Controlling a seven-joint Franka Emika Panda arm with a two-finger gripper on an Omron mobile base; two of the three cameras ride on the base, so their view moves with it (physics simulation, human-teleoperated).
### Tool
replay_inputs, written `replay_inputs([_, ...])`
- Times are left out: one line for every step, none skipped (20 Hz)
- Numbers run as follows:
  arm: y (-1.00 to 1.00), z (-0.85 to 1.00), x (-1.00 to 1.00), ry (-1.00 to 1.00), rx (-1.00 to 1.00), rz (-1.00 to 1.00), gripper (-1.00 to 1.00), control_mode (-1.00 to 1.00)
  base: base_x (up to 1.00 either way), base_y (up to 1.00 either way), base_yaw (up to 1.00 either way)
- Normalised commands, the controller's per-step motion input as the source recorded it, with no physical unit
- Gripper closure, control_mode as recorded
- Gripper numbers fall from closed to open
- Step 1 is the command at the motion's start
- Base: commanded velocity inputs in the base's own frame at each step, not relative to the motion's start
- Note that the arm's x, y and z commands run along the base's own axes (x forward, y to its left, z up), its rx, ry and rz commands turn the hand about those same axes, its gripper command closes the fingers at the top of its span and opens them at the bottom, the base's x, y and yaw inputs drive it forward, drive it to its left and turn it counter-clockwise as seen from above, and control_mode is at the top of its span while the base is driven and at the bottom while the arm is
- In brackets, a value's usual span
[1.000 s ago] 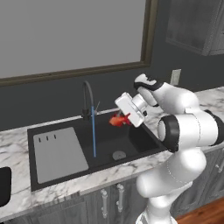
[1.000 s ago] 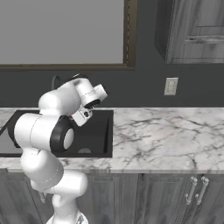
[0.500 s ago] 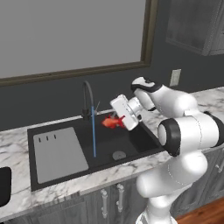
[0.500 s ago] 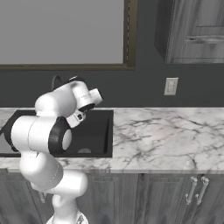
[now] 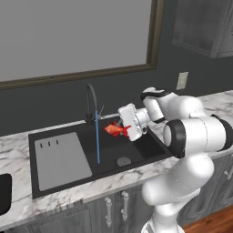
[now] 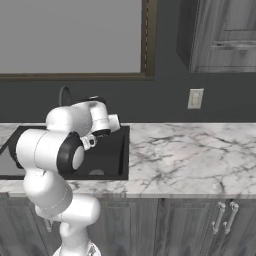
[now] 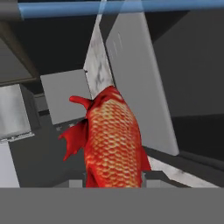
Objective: Take the fish out of the fridge, briefly rinse it in the sink, and place it on the tray next to the sink.
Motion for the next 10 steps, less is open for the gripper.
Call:
replay_inputs([0.00,-0.09,0.14,0.00,0.00,0.00,1.00,-1.00,0.00,0.00,0.00])
replay_inputs([0.00,-0.14,0.17,0.00,0.00,0.00,1.00,-1.00,0.00,0.00,0.00])
replay_inputs([0.04,-0.14,0.23,0.00,0.00,0.00,1.00,-1.00,0.00,0.00,0.00])
replay_inputs([0.07,-0.14,0.26,0.00,0.00,0.00,1.00,-1.00,0.00,0.00,0.00])
replay_inputs([0.11,-0.12,0.23,0.00,0.00,0.00,1.00,-1.00,0.00,0.00,0.00])
replay_inputs([0.13,-0.14,0.26,0.00,0.00,0.00,1.00,-1.00,0.00,0.00,0.00])
replay_inputs([0.15,-0.15,0.28,0.00,0.01,0.00,1.00,-1.00,0.00,0.00,0.00])
replay_inputs([0.19,-0.14,0.29,0.00,0.02,0.00,1.00,-1.00,0.00,0.00,0.00])
replay_inputs([0.14,-0.13,0.32,0.00,0.03,-0.01,1.00,-1.00,0.00,0.00,0.00])
replay_inputs([0.15,-0.13,0.34,0.00,0.04,-0.01,1.00,-1.00,0.00,0.00,0.00])
